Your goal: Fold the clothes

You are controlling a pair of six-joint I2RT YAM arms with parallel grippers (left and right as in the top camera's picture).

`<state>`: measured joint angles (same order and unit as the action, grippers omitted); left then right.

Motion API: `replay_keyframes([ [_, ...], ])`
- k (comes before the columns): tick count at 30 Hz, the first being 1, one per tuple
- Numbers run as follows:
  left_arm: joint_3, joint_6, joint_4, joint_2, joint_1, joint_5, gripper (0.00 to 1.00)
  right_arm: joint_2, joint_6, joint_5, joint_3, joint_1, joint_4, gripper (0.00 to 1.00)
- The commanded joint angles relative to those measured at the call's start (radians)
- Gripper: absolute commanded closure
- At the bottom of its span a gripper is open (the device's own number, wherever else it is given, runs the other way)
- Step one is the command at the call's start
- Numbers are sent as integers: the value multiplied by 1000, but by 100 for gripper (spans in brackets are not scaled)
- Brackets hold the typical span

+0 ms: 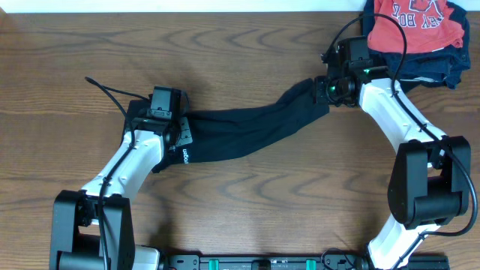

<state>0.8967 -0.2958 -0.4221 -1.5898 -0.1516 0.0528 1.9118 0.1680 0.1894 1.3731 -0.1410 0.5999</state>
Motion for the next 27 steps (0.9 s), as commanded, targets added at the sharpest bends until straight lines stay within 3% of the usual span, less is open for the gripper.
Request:
replay_keyframes([
  [1, 22, 8, -14, -8, 5, 24, 58, -11, -35, -53, 14, 9, -2, 54],
  [2, 22, 7, -19, -8, 5, 37, 46, -11, -39, -52, 14, 13, -1, 43],
  [3, 22, 7, -23, -7, 5, 53, 21, -11, -39, -51, 14, 19, 2, 34],
  [6, 22, 7, -42, -1, 18, 72, 0, -11, -55, -51, 14, 38, 9, 28],
  [18, 22, -8, -141, 264, 169, 71, 2, 7, -308, 128, 14, 75, -21, 33],
  [27, 22, -8, -156, 458, 223, 72, 2, 106, -334, 293, 14, 81, -42, 31],
])
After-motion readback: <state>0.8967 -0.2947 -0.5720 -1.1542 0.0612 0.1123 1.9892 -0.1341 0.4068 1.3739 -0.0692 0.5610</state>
